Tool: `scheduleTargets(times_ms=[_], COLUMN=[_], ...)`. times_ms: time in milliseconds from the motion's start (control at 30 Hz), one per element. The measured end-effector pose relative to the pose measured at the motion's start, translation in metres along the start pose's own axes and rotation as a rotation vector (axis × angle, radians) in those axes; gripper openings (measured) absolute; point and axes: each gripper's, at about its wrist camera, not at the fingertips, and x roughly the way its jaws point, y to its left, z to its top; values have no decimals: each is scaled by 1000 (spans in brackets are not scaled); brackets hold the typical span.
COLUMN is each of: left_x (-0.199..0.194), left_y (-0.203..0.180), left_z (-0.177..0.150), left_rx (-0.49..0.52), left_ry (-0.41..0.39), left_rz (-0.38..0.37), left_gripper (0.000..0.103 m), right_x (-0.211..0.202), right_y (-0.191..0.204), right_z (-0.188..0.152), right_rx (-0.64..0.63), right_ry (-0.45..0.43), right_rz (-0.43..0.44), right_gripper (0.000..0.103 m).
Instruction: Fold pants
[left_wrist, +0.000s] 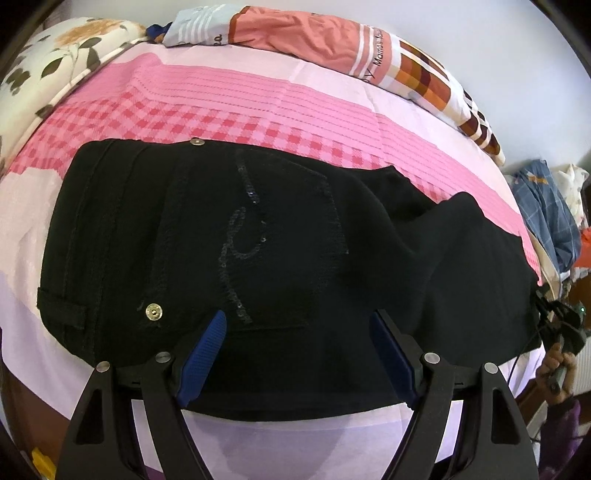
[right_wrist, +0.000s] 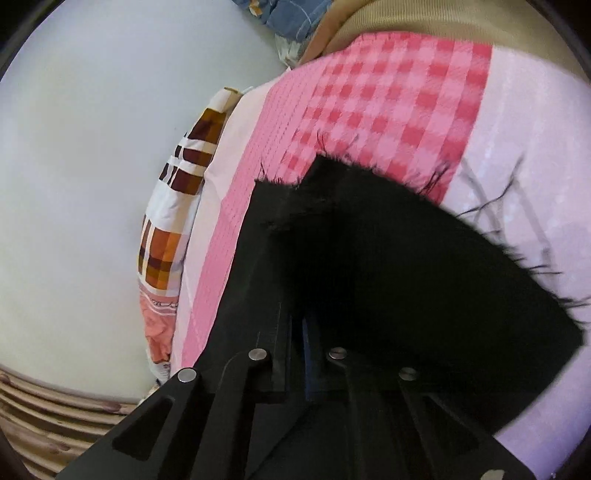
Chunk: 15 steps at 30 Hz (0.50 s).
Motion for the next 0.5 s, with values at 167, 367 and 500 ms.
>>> scheduleTargets(times_ms=[167,367,500], left_x=[-9,-9,-10], left_y=[6,13,15], left_z=[2,-1,-5], left_rx=[-9,-36,-46], left_ry=[-24,-5,5], left_rz=[14,9,9], left_gripper=[80,80,80], right_x=[-44,-71,-75], right_y=[5,-24,-50], right_z=[-10,-25,-37], right_rx=[-25,46,119], right_ry=[-35,-23,-12], right_rz=[-12,-43,-55], right_gripper=[5,5,5])
